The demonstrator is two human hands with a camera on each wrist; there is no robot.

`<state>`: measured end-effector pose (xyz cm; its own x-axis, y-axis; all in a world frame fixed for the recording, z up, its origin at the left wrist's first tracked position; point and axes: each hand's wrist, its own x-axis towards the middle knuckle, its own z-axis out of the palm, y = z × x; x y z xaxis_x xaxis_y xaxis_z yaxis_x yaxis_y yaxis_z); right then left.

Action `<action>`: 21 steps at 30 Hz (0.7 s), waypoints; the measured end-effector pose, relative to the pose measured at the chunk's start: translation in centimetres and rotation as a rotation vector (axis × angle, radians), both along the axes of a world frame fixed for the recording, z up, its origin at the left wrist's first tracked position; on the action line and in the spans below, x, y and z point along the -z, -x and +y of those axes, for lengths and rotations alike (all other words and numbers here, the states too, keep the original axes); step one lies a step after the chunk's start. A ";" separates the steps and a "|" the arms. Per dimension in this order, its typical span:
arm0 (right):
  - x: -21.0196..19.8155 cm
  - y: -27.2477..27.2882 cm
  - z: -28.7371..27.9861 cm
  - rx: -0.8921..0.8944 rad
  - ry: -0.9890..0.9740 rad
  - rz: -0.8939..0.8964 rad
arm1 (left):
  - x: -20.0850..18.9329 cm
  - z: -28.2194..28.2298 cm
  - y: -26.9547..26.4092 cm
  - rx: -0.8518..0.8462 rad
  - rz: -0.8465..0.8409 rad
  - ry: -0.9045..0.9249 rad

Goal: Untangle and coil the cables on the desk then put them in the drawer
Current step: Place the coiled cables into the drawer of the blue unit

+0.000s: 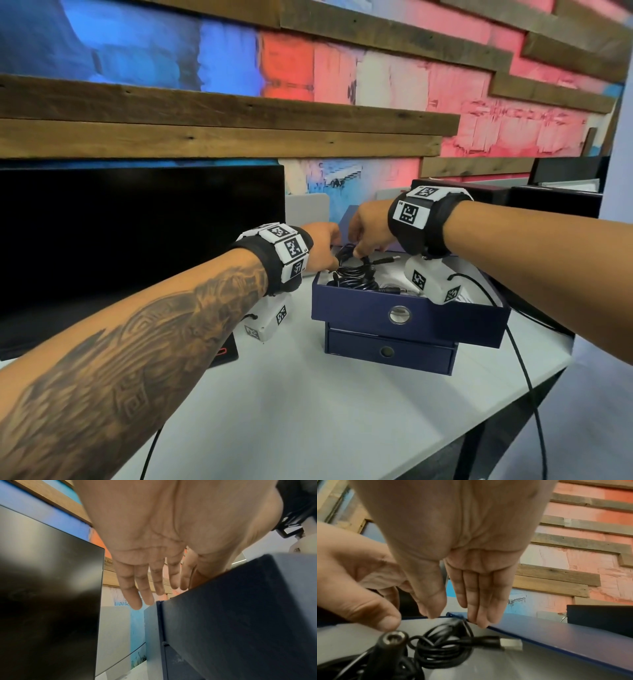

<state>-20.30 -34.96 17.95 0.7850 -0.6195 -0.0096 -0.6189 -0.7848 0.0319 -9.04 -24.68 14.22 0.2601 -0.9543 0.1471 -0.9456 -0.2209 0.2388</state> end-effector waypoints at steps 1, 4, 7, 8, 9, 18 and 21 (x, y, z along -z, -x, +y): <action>-0.1 0.0 0.2 -0.003 0.052 0.010 | -0.1 0.0 0.1 0.012 -0.004 0.007; -0.3 0.2 0.6 -0.011 0.095 -0.042 | -0.3 0.2 0.3 0.046 -0.015 0.002; 0.1 0.6 0.9 0.009 -0.066 0.014 | -0.2 0.2 0.4 0.060 -0.022 -0.038; 0.3 0.6 1.0 0.018 -0.120 0.050 | -0.2 0.2 0.5 0.060 -0.022 -0.056; 0.6 0.6 1.1 0.028 -0.178 0.081 | 0.0 0.1 0.5 0.058 -0.023 -0.073; -1.1 -0.5 3.1 -0.067 -0.018 -0.037 | -0.3 2.2 -1.8 -0.022 0.103 0.120; -1.7 -2.5 5.7 -0.121 0.065 -0.088 | -0.4 4.7 -4.0 -0.052 0.127 0.125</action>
